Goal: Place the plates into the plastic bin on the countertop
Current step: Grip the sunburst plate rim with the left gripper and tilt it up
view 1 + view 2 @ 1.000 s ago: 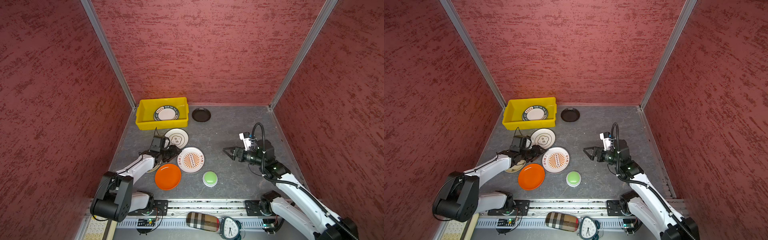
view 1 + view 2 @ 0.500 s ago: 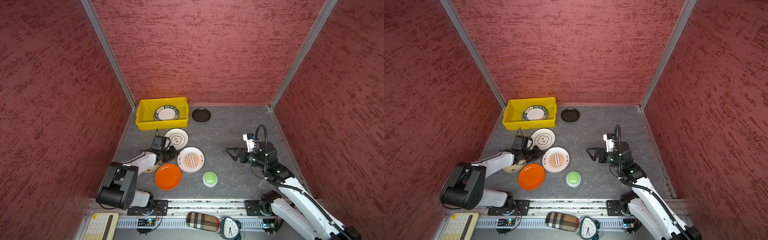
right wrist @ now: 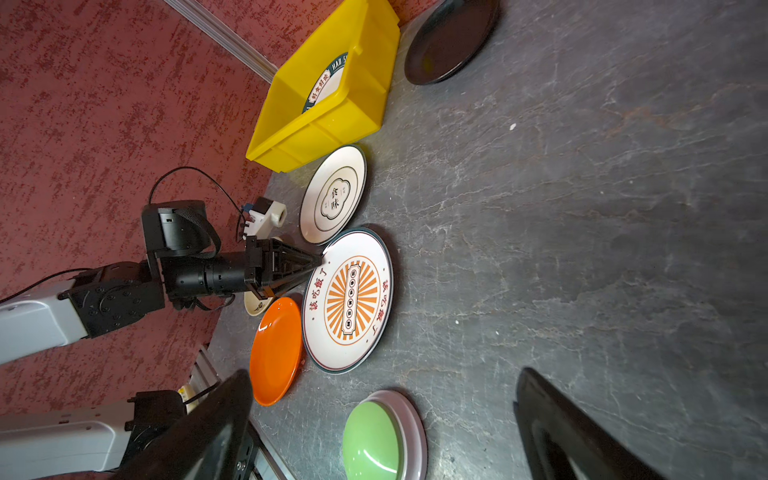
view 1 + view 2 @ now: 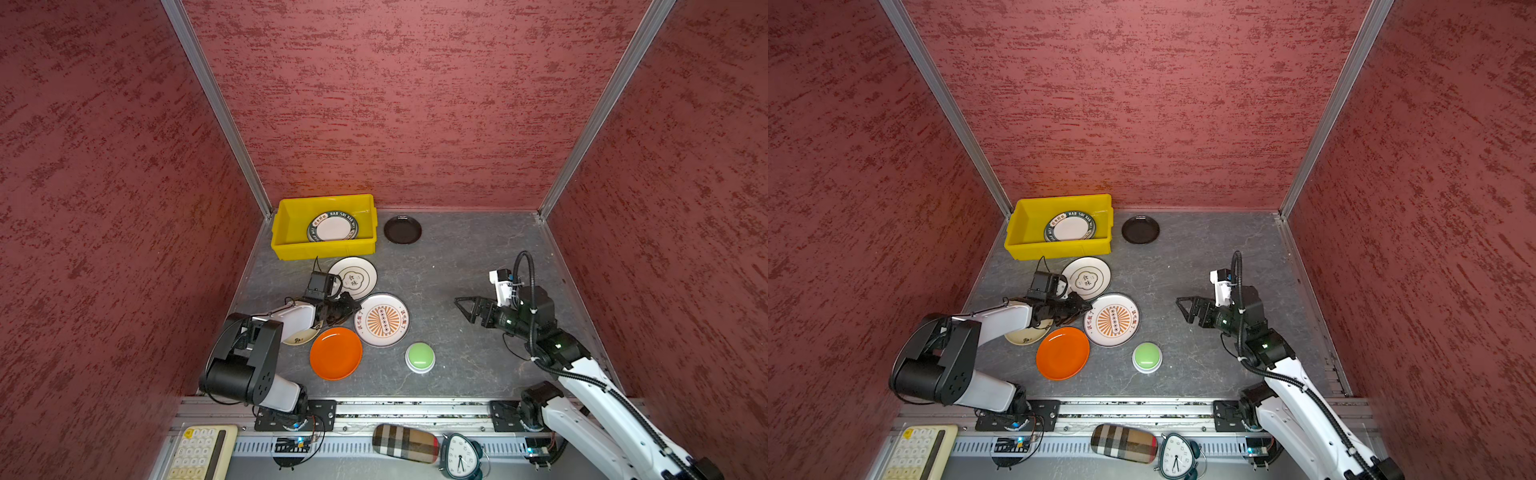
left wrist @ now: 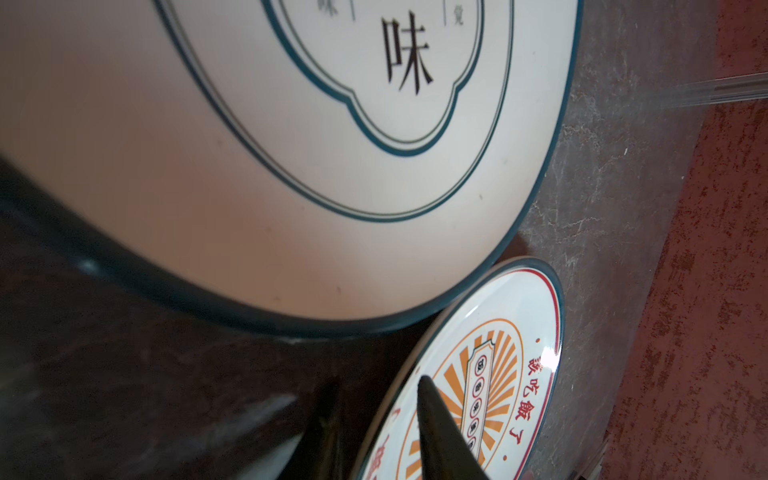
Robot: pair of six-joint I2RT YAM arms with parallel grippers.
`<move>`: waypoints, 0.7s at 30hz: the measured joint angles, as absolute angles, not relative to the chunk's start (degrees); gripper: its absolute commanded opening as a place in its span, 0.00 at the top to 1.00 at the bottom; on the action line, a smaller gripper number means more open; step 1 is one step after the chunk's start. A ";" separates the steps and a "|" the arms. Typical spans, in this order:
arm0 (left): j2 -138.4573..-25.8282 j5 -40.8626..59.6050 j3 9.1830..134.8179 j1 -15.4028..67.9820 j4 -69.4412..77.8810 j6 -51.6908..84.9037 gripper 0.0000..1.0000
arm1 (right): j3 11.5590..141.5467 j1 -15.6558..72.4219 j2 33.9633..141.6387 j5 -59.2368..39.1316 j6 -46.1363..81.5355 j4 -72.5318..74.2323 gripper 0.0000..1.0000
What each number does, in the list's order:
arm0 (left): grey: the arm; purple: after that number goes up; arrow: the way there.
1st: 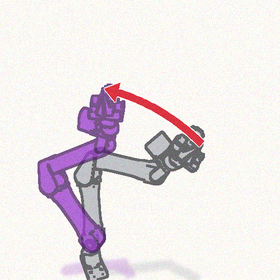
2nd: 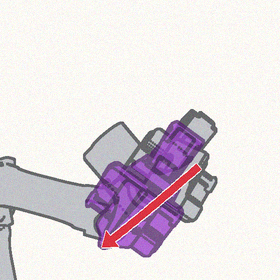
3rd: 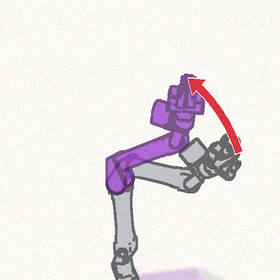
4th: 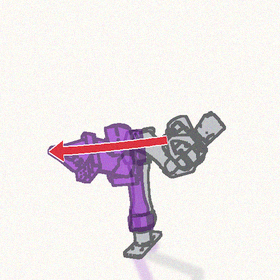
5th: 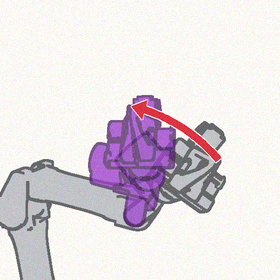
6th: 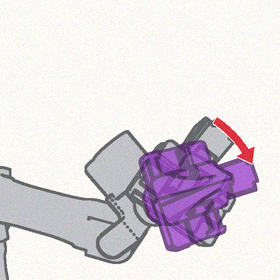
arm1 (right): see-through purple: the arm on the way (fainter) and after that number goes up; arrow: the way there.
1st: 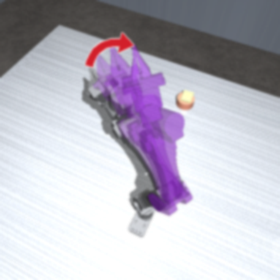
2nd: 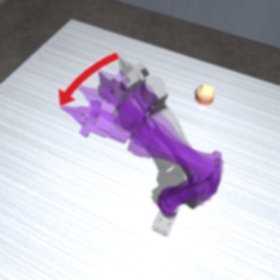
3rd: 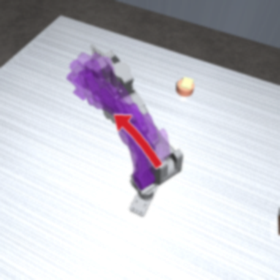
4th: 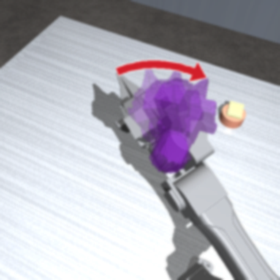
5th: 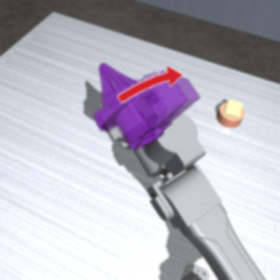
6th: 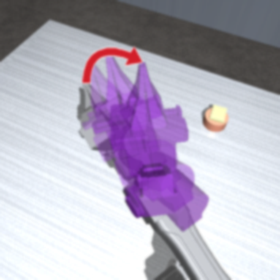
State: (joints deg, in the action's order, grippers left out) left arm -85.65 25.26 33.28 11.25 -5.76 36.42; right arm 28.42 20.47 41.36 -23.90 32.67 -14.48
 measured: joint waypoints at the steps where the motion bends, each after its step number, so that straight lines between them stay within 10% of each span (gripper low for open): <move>1: -86.11 25.45 33.50 11.25 -5.43 36.38 0.73 | 28.42 20.47 41.39 -23.66 32.56 -14.66 0.01; 21: -90.06 26.63 37.23 12.88 -5.54 35.44 0.83 | 28.36 20.47 43.18 -20.29 32.10 -16.19 0.01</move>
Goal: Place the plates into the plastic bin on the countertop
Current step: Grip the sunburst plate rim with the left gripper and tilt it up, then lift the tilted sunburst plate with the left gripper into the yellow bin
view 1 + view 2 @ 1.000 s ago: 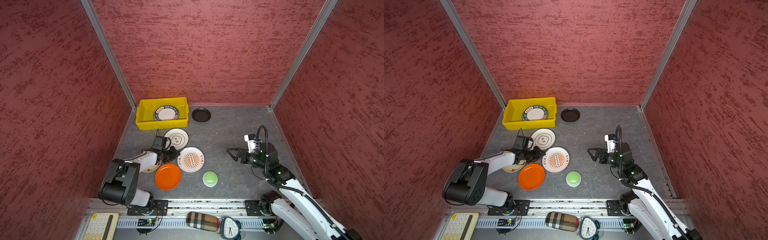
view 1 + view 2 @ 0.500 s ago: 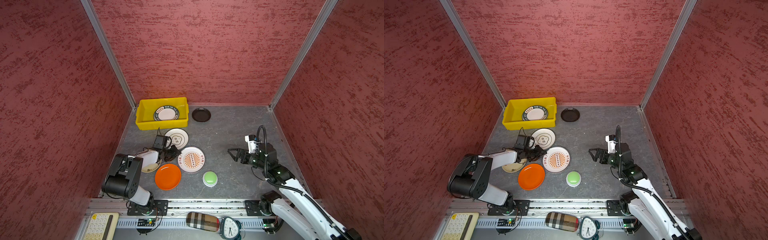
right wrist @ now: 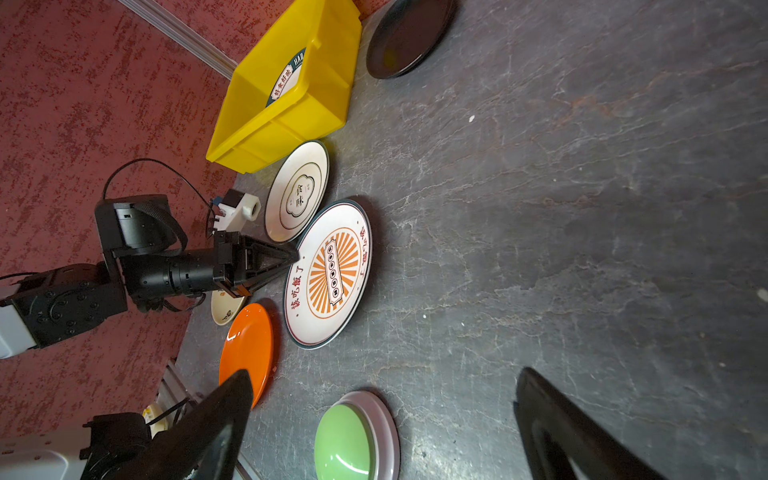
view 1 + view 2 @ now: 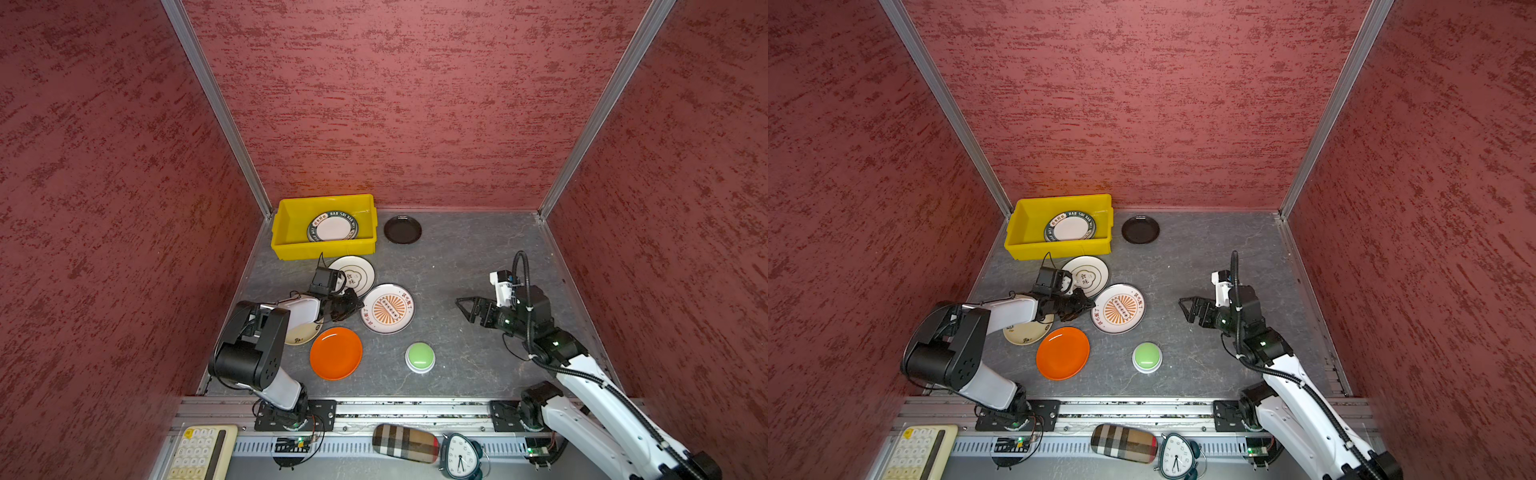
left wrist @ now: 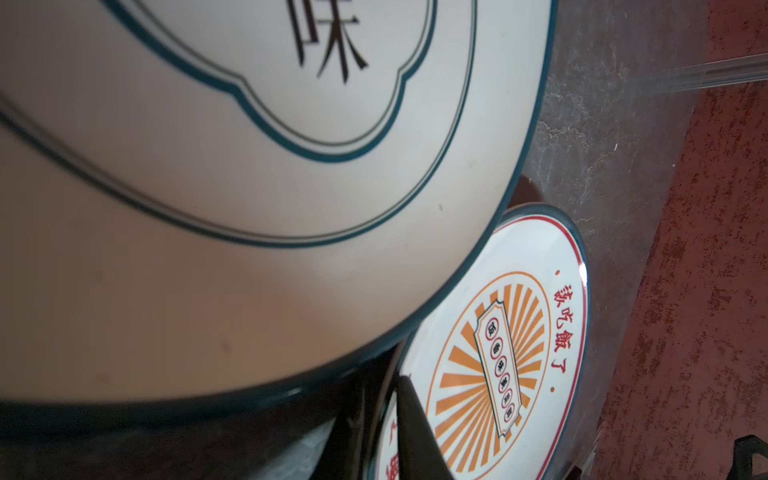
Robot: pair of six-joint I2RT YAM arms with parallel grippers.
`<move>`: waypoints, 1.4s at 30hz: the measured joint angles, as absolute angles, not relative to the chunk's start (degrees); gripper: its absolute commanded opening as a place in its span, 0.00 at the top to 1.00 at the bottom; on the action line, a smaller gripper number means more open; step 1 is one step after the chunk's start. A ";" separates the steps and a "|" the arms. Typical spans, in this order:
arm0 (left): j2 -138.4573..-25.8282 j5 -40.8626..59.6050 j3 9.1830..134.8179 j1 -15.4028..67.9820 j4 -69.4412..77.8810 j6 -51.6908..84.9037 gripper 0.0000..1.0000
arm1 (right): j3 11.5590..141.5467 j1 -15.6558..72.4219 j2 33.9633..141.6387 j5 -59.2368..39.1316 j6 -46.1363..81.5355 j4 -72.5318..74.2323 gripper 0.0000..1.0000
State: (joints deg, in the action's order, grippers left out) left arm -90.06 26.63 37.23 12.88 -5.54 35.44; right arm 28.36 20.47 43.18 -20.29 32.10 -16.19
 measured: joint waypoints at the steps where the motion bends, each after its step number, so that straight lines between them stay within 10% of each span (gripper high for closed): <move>1: -90.11 26.37 37.82 13.45 -6.13 35.22 0.83 | 28.36 20.47 43.29 -20.29 32.10 -16.19 0.01; 14: -92.29 23.42 41.74 20.58 -10.57 34.68 0.75 | 28.29 20.47 43.55 -19.84 32.10 -16.23 0.01; 42: -93.84 26.48 49.12 22.24 -9.61 37.67 1.00 | 28.03 20.47 41.41 -17.74 32.01 -18.44 0.01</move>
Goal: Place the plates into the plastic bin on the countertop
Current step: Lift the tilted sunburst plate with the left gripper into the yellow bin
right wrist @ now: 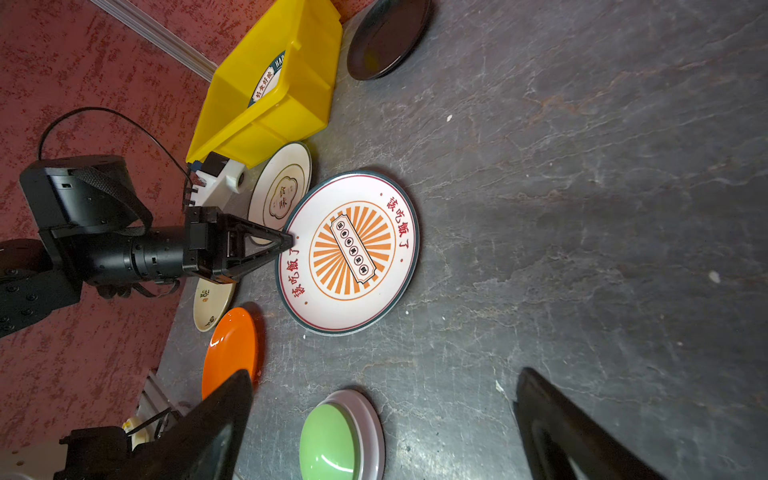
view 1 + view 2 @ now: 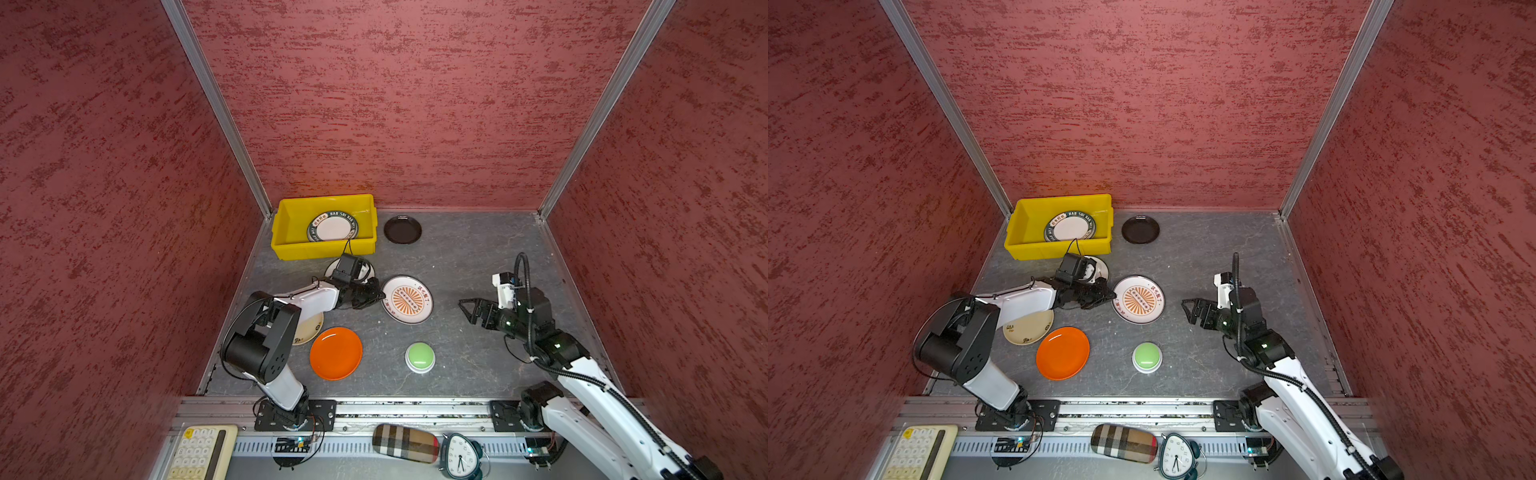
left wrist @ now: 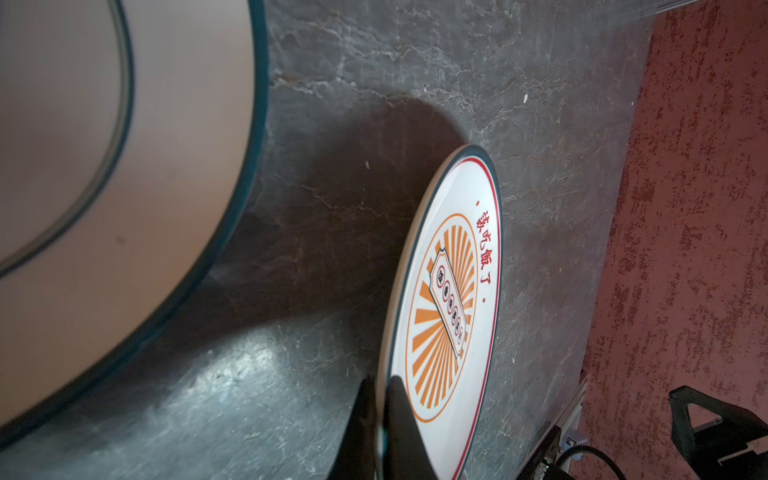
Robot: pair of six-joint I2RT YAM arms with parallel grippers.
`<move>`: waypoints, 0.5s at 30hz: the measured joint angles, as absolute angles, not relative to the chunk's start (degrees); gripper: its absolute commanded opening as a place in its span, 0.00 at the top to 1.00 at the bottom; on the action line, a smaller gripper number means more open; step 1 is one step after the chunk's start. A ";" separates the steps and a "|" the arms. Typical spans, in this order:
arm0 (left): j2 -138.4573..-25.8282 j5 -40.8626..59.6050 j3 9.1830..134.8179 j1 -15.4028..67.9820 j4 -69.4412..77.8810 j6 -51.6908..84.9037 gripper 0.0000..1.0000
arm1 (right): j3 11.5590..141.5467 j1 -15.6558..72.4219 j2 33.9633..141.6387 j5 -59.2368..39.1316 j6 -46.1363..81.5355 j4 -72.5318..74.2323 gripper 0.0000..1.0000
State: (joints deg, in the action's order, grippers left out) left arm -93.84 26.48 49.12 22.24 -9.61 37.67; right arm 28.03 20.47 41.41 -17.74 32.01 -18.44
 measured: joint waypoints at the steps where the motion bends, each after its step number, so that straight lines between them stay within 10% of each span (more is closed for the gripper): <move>1: -93.73 26.30 49.63 22.04 -10.22 37.65 1.00 | 27.99 20.47 41.15 -17.74 32.16 -18.44 0.01; 15: -90.70 25.02 55.46 18.92 -13.10 37.65 1.00 | 27.57 20.47 38.85 -17.76 32.77 -18.41 0.01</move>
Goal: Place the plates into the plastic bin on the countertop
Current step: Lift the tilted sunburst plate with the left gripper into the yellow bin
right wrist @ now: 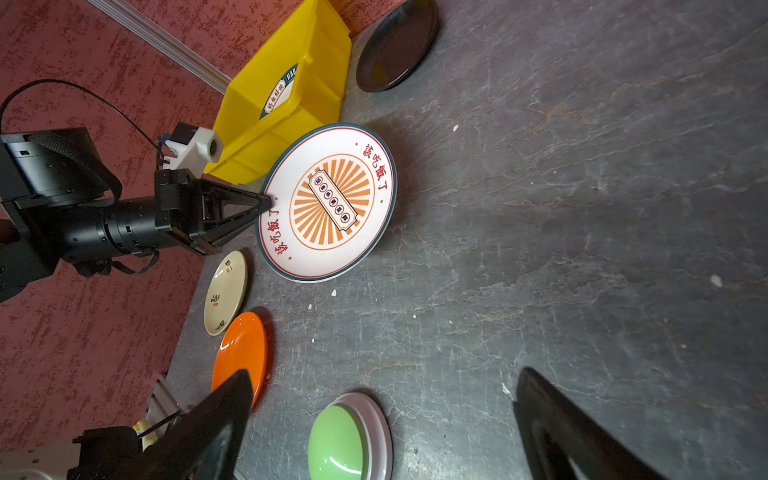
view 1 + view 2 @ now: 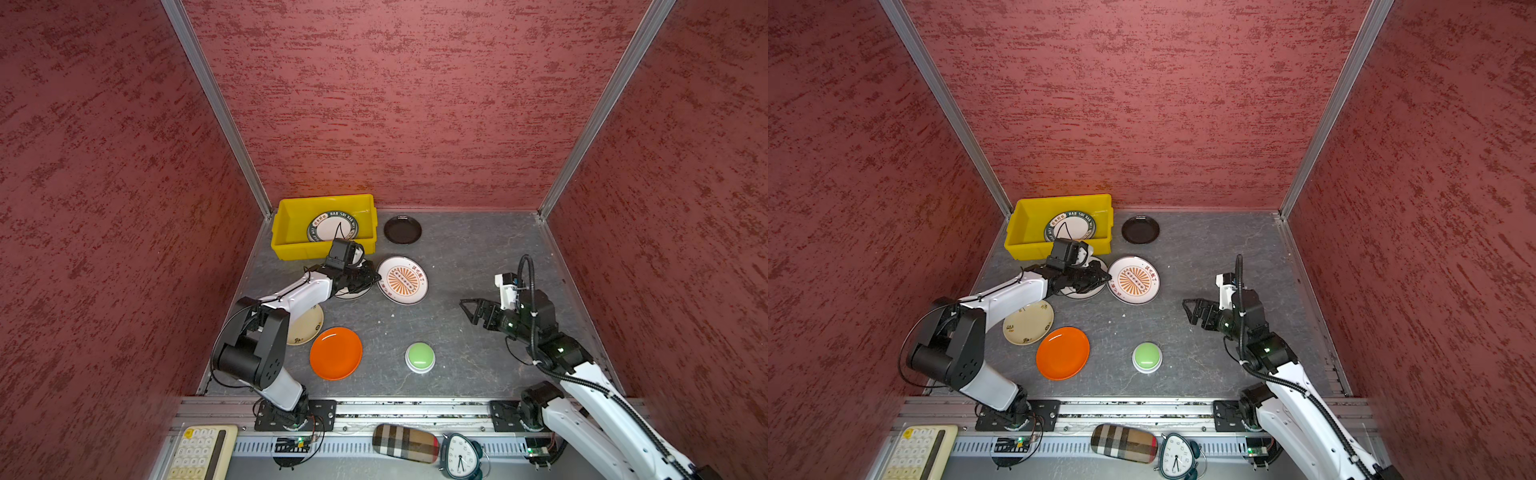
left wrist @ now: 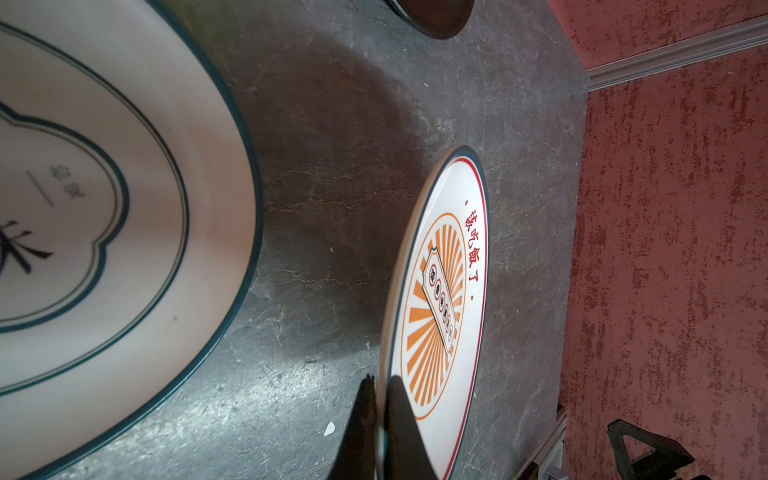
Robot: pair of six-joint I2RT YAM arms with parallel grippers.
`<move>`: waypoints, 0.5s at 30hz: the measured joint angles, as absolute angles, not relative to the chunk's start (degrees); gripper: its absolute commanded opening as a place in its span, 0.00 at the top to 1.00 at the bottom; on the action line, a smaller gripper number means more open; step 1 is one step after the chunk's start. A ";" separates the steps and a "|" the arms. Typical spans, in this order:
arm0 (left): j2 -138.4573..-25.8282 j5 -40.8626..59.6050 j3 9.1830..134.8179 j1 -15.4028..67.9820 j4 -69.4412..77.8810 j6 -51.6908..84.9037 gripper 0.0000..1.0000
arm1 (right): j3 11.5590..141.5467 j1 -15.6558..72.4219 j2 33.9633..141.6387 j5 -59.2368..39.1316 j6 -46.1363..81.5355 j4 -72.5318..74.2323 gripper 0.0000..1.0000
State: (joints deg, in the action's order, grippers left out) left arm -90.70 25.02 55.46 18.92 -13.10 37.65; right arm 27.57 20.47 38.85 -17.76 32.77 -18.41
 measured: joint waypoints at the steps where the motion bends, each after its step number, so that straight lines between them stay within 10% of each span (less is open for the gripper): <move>1: -90.39 25.02 55.51 18.61 -13.13 37.67 1.00 | 27.57 20.47 38.74 -17.76 32.82 -18.41 0.01; 15: -88.88 25.56 60.38 11.53 -10.52 40.18 1.00 | 26.02 20.47 40.66 -19.07 34.06 -16.34 0.01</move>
